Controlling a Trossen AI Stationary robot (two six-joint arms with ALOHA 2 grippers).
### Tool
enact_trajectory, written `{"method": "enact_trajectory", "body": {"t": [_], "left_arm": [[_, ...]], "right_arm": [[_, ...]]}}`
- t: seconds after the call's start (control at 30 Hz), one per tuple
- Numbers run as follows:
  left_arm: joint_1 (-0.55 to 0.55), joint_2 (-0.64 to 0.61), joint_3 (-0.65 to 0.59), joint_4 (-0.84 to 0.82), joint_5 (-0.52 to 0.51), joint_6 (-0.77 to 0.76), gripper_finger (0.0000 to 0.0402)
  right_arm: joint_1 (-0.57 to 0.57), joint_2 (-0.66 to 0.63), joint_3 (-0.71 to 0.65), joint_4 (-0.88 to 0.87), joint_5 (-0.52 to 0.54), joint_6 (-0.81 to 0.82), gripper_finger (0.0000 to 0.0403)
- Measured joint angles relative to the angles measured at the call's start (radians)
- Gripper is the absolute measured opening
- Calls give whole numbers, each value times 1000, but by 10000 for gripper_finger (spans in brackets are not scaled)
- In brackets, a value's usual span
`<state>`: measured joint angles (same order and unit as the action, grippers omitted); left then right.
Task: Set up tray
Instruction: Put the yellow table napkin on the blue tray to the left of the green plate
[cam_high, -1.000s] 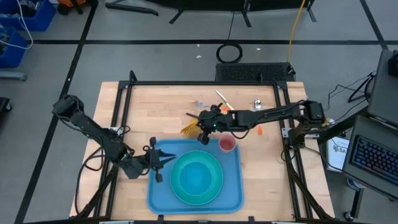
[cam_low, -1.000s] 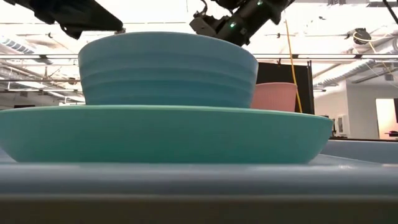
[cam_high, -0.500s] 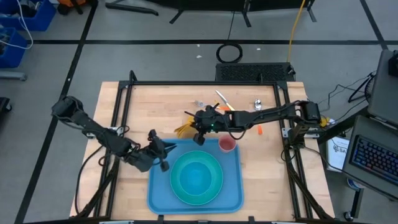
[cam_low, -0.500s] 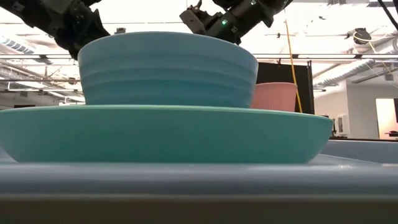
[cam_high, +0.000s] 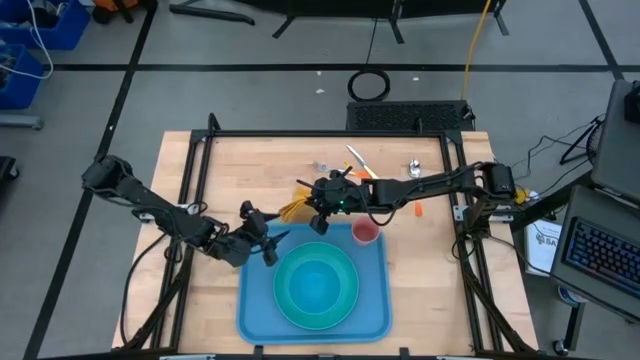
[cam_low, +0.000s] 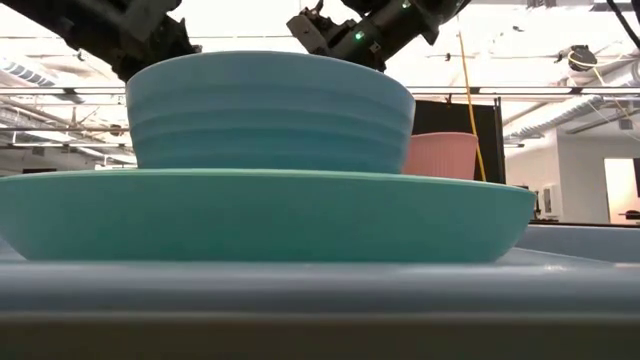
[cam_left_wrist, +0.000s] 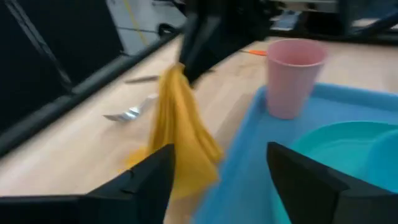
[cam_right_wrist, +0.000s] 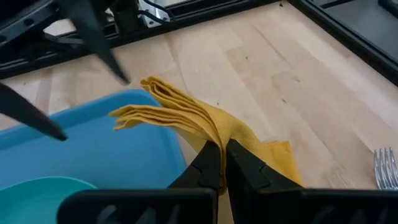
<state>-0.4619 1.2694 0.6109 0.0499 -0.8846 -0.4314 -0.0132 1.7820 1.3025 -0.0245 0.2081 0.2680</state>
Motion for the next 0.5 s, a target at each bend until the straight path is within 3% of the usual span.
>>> {"method": "enact_trajectory", "body": {"t": [0.23, 0.5], "left_arm": [[47, 2, 0, 3, 40, 47, 318], [124, 46, 1, 26, 100, 147, 337]], "right_arm": [[0, 1, 0, 0, 0, 7, 0], [0, 3, 0, 6, 0, 8, 0]]}}
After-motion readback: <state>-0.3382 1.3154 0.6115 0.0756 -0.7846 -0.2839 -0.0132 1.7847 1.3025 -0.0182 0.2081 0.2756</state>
